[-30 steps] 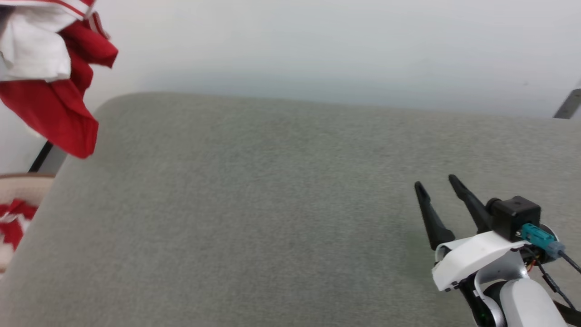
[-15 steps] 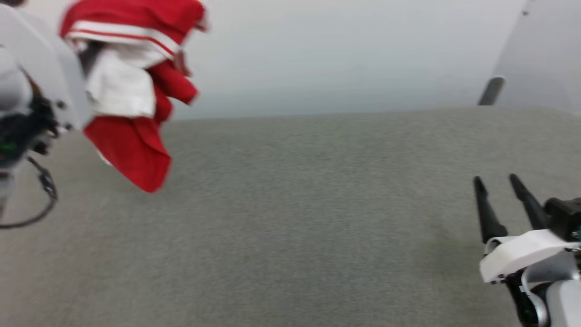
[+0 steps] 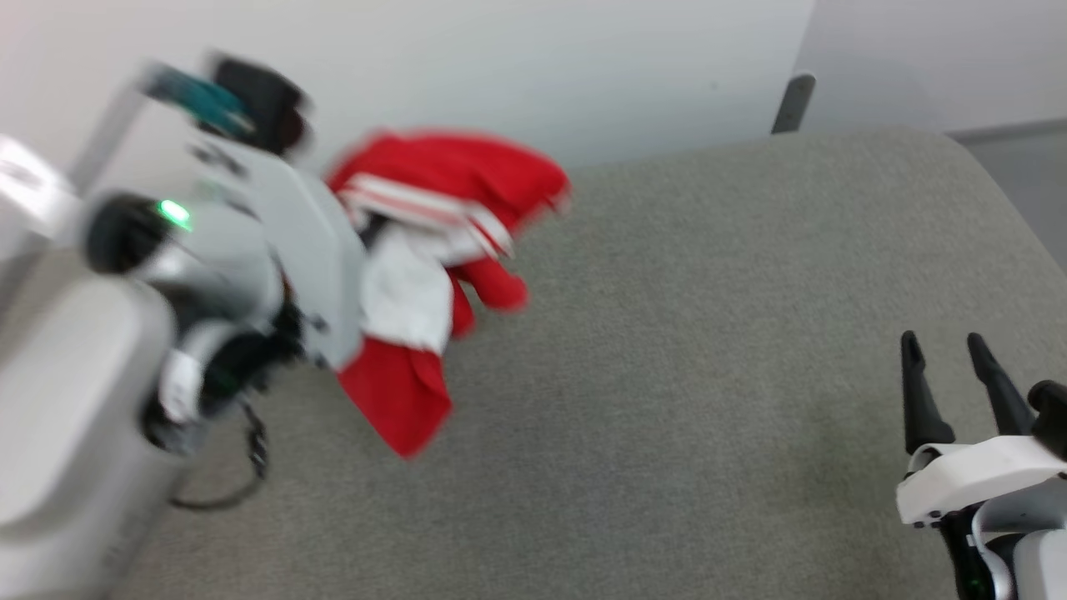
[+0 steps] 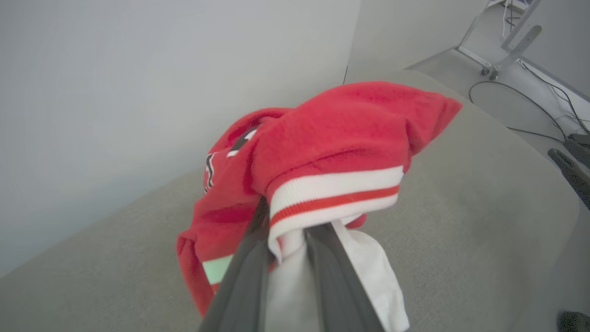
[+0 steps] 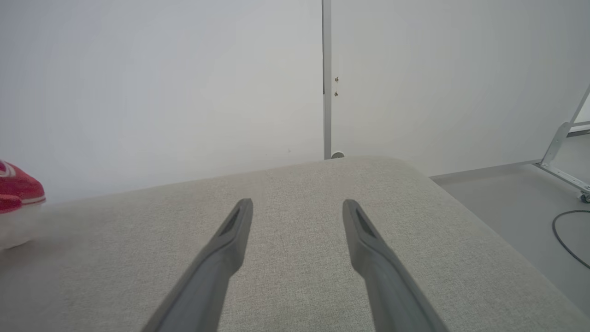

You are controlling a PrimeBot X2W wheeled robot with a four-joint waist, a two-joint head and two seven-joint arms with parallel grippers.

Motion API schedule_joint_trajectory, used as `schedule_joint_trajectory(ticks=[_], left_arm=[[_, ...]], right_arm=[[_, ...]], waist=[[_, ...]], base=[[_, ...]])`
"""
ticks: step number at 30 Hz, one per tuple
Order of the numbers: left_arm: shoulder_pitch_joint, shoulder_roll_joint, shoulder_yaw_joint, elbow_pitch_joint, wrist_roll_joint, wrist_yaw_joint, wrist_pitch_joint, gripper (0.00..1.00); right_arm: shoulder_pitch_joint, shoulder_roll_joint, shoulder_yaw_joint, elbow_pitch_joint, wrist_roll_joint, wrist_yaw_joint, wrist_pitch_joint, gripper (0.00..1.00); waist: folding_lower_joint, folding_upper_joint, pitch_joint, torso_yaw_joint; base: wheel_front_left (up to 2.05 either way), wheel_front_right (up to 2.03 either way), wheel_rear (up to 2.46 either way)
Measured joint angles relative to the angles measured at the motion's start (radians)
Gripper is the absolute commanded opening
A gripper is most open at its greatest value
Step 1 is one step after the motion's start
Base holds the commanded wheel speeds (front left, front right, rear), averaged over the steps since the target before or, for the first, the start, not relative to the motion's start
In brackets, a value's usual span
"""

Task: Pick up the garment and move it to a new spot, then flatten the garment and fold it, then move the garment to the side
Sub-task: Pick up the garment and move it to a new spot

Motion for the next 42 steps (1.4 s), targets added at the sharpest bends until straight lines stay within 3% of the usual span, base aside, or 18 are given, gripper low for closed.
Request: schedule_joint_trajectory(ticks=[16, 26, 29, 31, 33, 35, 36, 42], left_arm=[[0.14, -0.151, -0.194, 0.193, 0.007, -0.06, -0.022, 0.0], [0.181, -0.234, -0.248, 0.362, -0.009, -0.098, -0.048, 0.0], [0.181, -0.249, -0.255, 0.39, -0.011, -0.112, -0.055, 0.05], [0.181, -0.253, -0.257, 0.399, -0.014, -0.124, -0.058, 0.37], [0.18, -0.253, -0.264, 0.4, -0.011, -0.14, -0.066, 0.55], [0.18, -0.253, -0.264, 0.399, -0.015, -0.146, -0.071, 0.92], [0.181, -0.252, -0.264, 0.397, -0.015, -0.149, -0.074, 1.0], [0.197, -0.235, -0.245, 0.349, -0.032, -0.15, -0.092, 1.0]], right_arm=[[-0.019, 0.037, 0.035, 0.079, 0.018, 0.0, -0.059, 1.0], [-0.037, 0.043, 0.066, 0.115, 0.02, 0.0, -0.064, 1.0], [-0.037, 0.038, 0.072, 0.123, 0.021, 0.0, -0.064, 1.0], [-0.037, 0.035, 0.077, 0.126, 0.021, 0.0, -0.063, 1.0], [-0.036, 0.031, 0.082, 0.128, 0.021, 0.0, -0.06, 1.0], [-0.032, 0.029, 0.087, 0.131, 0.021, 0.0, -0.058, 1.0], [-0.03, 0.027, 0.09, 0.131, 0.021, 0.0, -0.054, 1.0], [-0.008, 0.015, 0.105, 0.131, 0.027, 0.0, -0.04, 1.0]], waist=[[0.0, 0.0, 0.098, -0.049], [0.0, 0.0, 0.084, -0.037], [-0.0001, 0.0, 0.071, -0.033], [0.0, 0.0, 0.06, -0.029], [0.0, 0.0, 0.046, -0.026], [0.0, 0.0, 0.031, -0.022], [-0.0001, 0.0, 0.023, -0.02], [-0.0001, 0.0, -0.032, -0.003]], base=[[0.0, 0.0, 0.0], [0.0, 0.0, 0.0], [0.0, 0.0, 0.0], [0.0, 0.0, 0.0], [0.0, 0.0, 0.0], [0.0, 0.0, 0.0], [0.0, 0.0, 0.0], [0.0, 0.0, 0.0]])
